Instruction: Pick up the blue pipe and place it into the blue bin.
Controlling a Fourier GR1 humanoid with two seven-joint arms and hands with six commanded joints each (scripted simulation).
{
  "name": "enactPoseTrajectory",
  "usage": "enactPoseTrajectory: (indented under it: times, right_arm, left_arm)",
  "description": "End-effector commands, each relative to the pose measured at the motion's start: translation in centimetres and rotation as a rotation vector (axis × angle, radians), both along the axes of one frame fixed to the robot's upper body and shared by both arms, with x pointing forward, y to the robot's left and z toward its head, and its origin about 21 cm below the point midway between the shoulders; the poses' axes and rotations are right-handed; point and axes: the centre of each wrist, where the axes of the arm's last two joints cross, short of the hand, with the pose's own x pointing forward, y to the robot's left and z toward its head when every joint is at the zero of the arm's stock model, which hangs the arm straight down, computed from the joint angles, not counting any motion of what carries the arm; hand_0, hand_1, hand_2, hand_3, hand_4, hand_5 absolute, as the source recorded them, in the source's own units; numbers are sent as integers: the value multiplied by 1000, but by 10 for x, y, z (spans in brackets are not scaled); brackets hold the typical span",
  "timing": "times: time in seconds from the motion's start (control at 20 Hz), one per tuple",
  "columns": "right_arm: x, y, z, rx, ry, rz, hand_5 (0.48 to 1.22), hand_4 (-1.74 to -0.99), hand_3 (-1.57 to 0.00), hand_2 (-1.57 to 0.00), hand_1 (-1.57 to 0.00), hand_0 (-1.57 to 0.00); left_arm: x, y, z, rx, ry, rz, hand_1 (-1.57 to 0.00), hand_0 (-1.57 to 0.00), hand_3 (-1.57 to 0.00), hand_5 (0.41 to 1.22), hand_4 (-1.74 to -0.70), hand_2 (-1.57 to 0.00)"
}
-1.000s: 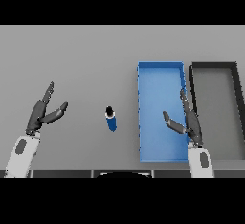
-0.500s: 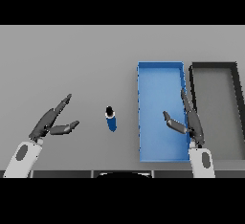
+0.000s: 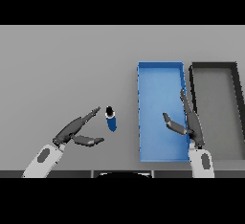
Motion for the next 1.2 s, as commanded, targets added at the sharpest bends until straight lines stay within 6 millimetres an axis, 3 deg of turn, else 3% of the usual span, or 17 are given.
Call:
enactPoseTrajectory:
  times: [0.0,0.15,0.3,0.6,0.75,0.85,0.95,1.0,1.15]
  right_arm:
    - [0,0,-2,4,11,-1,627,-1218,1,1,1,1]
    - [0,-1,0,-3,19,-19,622,-1211,1,1,1,1]
    - [0,-1,6,-10,11,-17,625,-1205,1,1,1,1]
    - [-1,-8,0,-5,12,-27,645,-1221,1,1,1,1]
    - [-6,-9,-3,-27,3,-28,649,-1205,1,1,1,1]
    - [-5,-9,0,-20,0,-22,653,-1210,1,1,1,1]
    - [-4,-9,-1,-17,11,-27,655,-1217,1,1,1,1]
    - [-3,-6,-2,-10,11,-27,656,-1220,1,1,1,1]
    - [-4,-9,-2,-7,-2,-24,658,-1224,1,1,1,1]
  left_arm:
    - [0,-6,-5,-2,5,-4,1,1,1,452,-1147,1]
    - [4,-24,-15,-38,-24,-18,1,1,1,460,-1155,1]
    - [22,-46,-19,-51,-17,-7,1,1,1,460,-1145,1]
    - [28,-68,-34,7,-31,-14,1,1,1,418,-1051,1]
    - [30,-76,-40,-55,-16,-27,1,1,1,441,-1090,1]
    - [33,-84,-41,-100,-11,-27,0,1,-40,502,-1140,-54]
    - [35,-88,-40,-173,4,-10,-156,-10,-276,613,-1243,-308]
    - [31,-88,-44,-205,13,-8,-319,-125,-535,735,-1281,-485]
    - [29,-95,-46,-226,28,0,-915,-796,-1030,972,-1497,-1006]
